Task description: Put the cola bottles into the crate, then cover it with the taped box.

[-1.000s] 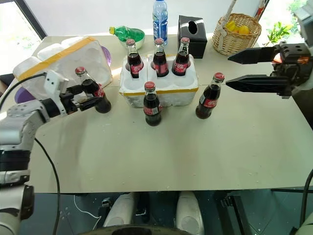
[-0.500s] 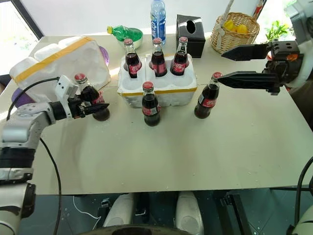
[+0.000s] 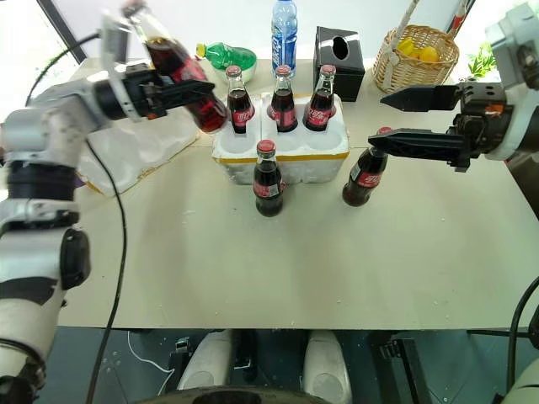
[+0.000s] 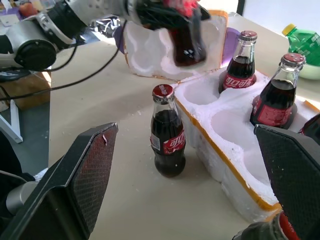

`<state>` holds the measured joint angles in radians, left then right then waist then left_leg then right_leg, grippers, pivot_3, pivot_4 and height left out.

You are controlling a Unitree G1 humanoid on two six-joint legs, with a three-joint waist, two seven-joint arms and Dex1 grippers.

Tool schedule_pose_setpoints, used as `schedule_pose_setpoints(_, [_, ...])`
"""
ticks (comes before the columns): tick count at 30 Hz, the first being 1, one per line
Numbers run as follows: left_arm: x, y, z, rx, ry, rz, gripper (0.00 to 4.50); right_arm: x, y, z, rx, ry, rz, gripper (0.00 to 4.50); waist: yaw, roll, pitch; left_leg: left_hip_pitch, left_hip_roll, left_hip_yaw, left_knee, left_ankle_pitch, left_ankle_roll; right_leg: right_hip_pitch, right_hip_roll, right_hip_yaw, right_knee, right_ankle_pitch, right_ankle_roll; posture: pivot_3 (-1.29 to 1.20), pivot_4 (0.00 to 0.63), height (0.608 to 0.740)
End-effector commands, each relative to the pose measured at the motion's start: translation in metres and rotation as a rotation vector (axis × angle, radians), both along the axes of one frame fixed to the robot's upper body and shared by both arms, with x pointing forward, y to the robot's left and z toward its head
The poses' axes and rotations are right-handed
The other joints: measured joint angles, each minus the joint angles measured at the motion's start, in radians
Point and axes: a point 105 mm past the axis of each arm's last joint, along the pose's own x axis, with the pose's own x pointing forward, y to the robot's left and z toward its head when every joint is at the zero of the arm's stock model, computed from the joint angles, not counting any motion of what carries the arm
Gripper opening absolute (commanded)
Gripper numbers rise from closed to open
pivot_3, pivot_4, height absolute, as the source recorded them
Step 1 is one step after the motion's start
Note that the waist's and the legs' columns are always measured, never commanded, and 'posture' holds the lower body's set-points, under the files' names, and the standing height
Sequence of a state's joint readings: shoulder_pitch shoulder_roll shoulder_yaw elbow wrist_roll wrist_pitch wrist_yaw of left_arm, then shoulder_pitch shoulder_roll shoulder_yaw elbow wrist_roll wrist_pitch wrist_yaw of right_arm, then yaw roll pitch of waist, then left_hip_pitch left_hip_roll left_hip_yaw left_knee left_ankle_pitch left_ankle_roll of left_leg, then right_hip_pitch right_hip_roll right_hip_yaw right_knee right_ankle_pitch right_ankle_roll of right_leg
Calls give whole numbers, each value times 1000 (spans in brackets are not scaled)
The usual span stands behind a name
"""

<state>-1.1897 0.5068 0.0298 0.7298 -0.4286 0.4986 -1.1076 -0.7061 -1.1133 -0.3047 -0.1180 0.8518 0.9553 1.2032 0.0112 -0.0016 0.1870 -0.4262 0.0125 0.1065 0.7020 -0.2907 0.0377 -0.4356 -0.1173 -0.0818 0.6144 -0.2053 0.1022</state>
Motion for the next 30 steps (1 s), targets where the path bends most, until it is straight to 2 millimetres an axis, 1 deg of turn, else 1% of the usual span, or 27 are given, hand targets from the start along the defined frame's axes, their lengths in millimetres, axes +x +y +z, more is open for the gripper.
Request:
schedule_pose_setpoints(1, [4, -12, 12, 47, -100, -27, 2839, -6, 3, 7, 24, -51, -5, 4500, -2, 0, 0, 0, 0, 0, 0, 0, 0, 0, 0, 0, 0, 0, 0, 0, 150, 740])
schedule_pose_setpoints(4, [8, -19, -9, 156, -113, -42, 2839, -5, 4, 3, 35, -50, -26, 4500, -5, -1, 1, 0, 0, 0, -1, 0, 0, -1, 0, 0, 0, 0, 0, 0, 150, 740])
schedule_pose_setpoints(9, [13, -15, -40, 333, -151, -26, 2839, 4, 2, 1, 43, -67, -87, 4500, 1, -2, 1, -2, 1, 0, -1, 0, 0, -3, 0, 0, 0, 0, 0, 0, 150, 740])
schedule_pose_setpoints(13, [18, -18, -56, 356, -135, 5, 2839, 7, 2, 3, 49, -80, -99, 4500, -2, -2, 1, -1, 2, -1, 0, 0, 1, -3, -1, 1, 0, 0, 0, 0, 150, 740])
schedule_pose_setpoints(15, [20, -21, -67, 352, -113, 19, 2839, 4, 6, 5, 51, -90, -77, 4500, -2, -2, 1, -1, 2, -1, 0, 0, 1, -3, -1, 1, 0, 0, 0, 0, 150, 740])
schedule_pose_setpoints(17, [21, -22, -73, 341, -93, 28, 2839, -1, 13, 8, 51, -97, -46, 4500, 0, -2, 1, -1, 2, -1, 0, 0, 1, -3, -1, 1, 0, 0, 0, 0, 150, 740])
schedule_pose_setpoints(18, [21, -22, -73, 336, -90, 28, 3887, -3, 16, 9, 48, -102, -33, 4500, 1, -2, 1, -1, 3, -1, 0, 0, 1, -3, -1, 1, 0, 0, 0, 0, 150, 740])
schedule_pose_setpoints(19, [21, -22, -73, 335, -91, 28, 4230, -4, 18, 9, 46, -105, -26, 4500, 1, -2, 1, -1, 3, -1, 0, 0, 1, -3, -1, 1, 0, 0, 0, 0, 150, 740])
schedule_pose_setpoints(20, [21, -22, -71, 329, -95, 29, 4456, -6, 21, 9, 45, -107, -18, 4500, 1, -2, 1, -1, 3, -1, 0, 0, 1, -3, -1, 1, 0, 0, 0, 0, 150, 740])
schedule_pose_setpoints(22, [20, -19, -63, 309, -113, 33, 4456, -8, 28, 8, 44, -106, -8, 4500, 2, -2, 1, -1, 3, -2, 0, -1, 1, -2, -2, 1, 0, 0, 0, 0, 150, 740])
schedule_pose_setpoints(24, [16, -12, -45, 270, -146, 21, 4456, -10, 38, 1, 27, -98, -13, 4500, 1, -2, 1, -1, 3, -2, 1, -1, 2, -2, -2, 0, 0, 0, 0, 0, 150, 740])
schedule_pose_setpoints(27, [-8, 6, -1, 165, -189, -46, 4456, -7, 51, -23, 14, -23, -77, 4500, -5, -4, 2, -1, 4, -2, 1, -1, 2, -3, -1, 1, 1, 0, 0, 0, 150, 740])
schedule_pose_setpoints(29, [-28, 18, 21, 122, -192, -79, 4456, -6, 56, -41, 0, 14, -120, 4500, -7, -4, 2, -2, 5, -3, 0, -1, 1, -4, -1, 1, 3, 0, 0, 0, 150, 740])
schedule_pose_setpoints(30, [-38, 24, 28, 110, -181, -96, 4456, -5, 59, -49, 2, 28, -138, 4500, -8, -4, 2, -2, 5, -2, 0, -1, 1, -4, -1, 1, 3, 0, 0, 0, 150, 740])
